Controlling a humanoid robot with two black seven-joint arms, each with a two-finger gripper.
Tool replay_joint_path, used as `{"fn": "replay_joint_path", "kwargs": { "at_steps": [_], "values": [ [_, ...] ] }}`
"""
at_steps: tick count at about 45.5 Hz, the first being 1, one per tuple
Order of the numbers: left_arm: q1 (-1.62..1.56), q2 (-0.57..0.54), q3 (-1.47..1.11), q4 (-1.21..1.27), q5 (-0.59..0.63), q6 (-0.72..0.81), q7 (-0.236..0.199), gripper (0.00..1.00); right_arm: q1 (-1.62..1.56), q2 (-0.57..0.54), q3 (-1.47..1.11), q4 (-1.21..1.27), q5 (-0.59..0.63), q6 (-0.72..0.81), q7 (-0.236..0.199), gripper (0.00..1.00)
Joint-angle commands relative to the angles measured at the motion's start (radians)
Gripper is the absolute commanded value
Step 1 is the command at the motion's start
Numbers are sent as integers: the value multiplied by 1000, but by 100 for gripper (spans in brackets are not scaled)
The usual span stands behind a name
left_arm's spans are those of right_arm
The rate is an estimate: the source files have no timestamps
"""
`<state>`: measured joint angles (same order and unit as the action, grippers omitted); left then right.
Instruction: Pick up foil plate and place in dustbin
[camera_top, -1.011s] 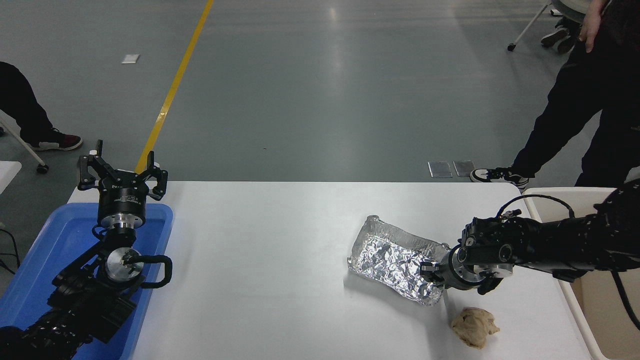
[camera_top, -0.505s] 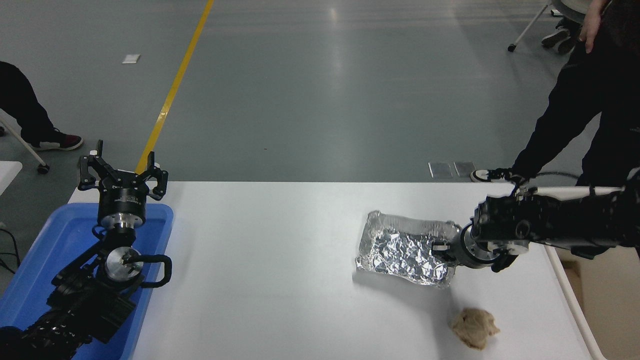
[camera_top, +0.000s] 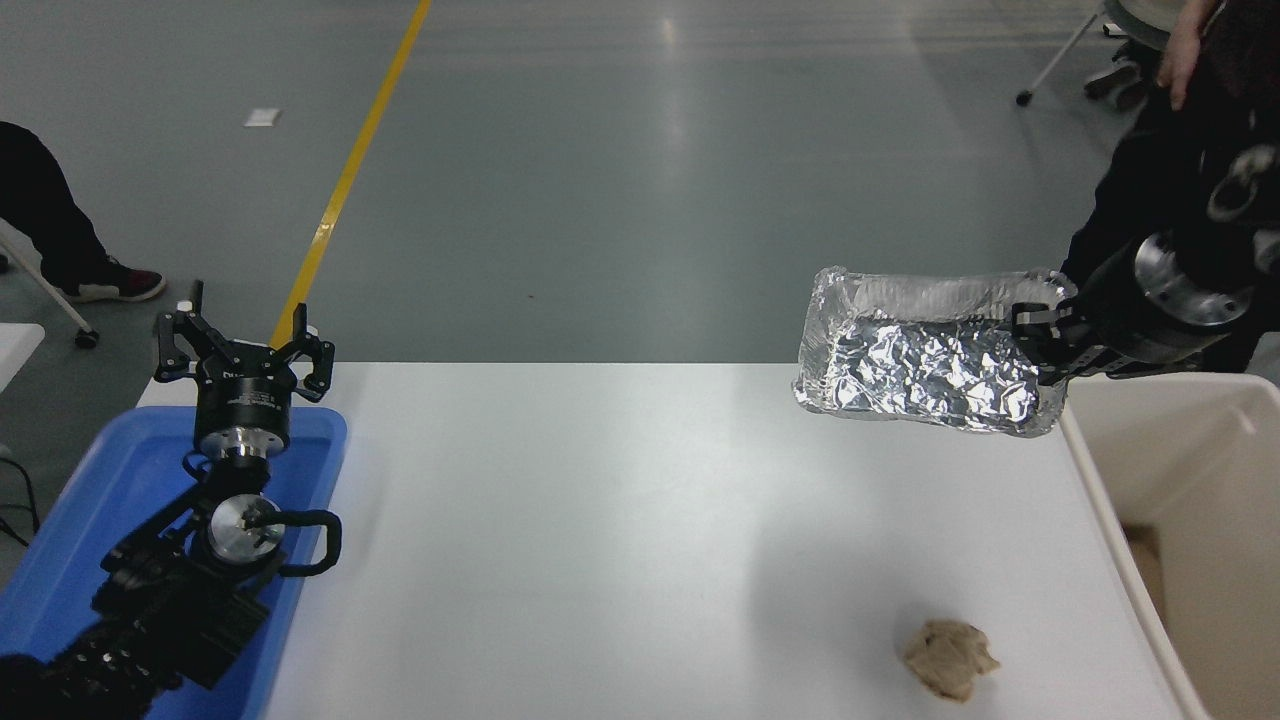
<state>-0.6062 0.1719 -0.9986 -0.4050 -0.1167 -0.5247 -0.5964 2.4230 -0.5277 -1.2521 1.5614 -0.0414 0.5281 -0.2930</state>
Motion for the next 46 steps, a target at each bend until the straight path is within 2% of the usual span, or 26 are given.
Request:
{"fn": "replay_joint_path", "kwargs": {
  "at_steps": [1, 12, 15, 20, 23, 29, 35, 41, 46],
  "values": [
    [-1, 0, 0, 0, 0, 0, 0, 99, 148, -6, -92, 29, 21, 64, 3, 0],
    [-1, 0, 0, 0, 0, 0, 0, 99, 128, -41, -265, -75, -5, 55, 15, 0],
    [-1, 0, 0, 0, -1, 0, 0, 99, 97, -104, -315, -151, -50, 55, 29, 0],
    [-1, 0, 0, 0, -1, 0, 0, 99, -22, -268, -336, -346, -234, 47, 69, 0],
    [-1, 0, 0, 0, -1, 0, 0, 99, -123, -356, -305, -476, -297, 30, 84, 0],
    [-1, 0, 0, 0, -1, 0, 0, 99, -419, -483, -98, -658, -307, -57, 87, 0],
    [-1, 0, 0, 0, -3, 0, 0, 99, -807, -511, 202, -799, -301, -169, 84, 0],
    [-1, 0, 0, 0, -3, 0, 0, 99, -1206, -474, 544, -903, -298, -304, 74, 0],
    [-1, 0, 0, 0, -3, 0, 0, 99, -1493, -355, 804, -1015, -298, -394, 63, 0]
  ]
}}
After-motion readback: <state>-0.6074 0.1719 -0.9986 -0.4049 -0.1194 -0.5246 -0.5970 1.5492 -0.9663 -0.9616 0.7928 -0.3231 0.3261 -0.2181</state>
